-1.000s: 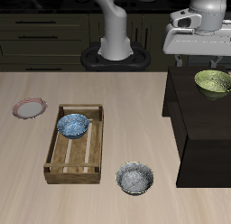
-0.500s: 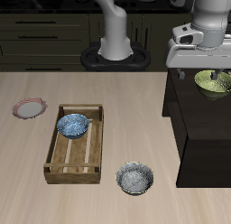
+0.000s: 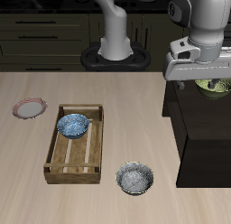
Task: Place the blue bowl and the green bowl in the wooden tray
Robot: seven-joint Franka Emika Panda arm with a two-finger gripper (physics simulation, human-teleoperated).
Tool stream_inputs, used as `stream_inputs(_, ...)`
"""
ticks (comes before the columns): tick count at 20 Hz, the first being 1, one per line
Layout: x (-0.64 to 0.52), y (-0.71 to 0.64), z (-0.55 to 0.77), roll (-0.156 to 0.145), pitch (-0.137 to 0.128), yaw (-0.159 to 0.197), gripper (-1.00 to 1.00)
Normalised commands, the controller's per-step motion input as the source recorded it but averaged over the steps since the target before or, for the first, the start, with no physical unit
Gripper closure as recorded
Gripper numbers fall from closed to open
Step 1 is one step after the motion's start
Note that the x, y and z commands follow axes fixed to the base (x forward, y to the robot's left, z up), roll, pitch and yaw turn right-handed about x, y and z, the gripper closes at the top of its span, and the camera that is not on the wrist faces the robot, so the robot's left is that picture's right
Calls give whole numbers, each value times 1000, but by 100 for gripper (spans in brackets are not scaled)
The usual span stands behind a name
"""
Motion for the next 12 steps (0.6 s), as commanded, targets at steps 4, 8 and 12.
stream_inputs(4,-160,38,-161,39,10,8,100)
stream_inputs(8,-158,-28,149,40,-33,-10,100)
stream_inputs(12,27,-136,161,-16,-28,-12,100)
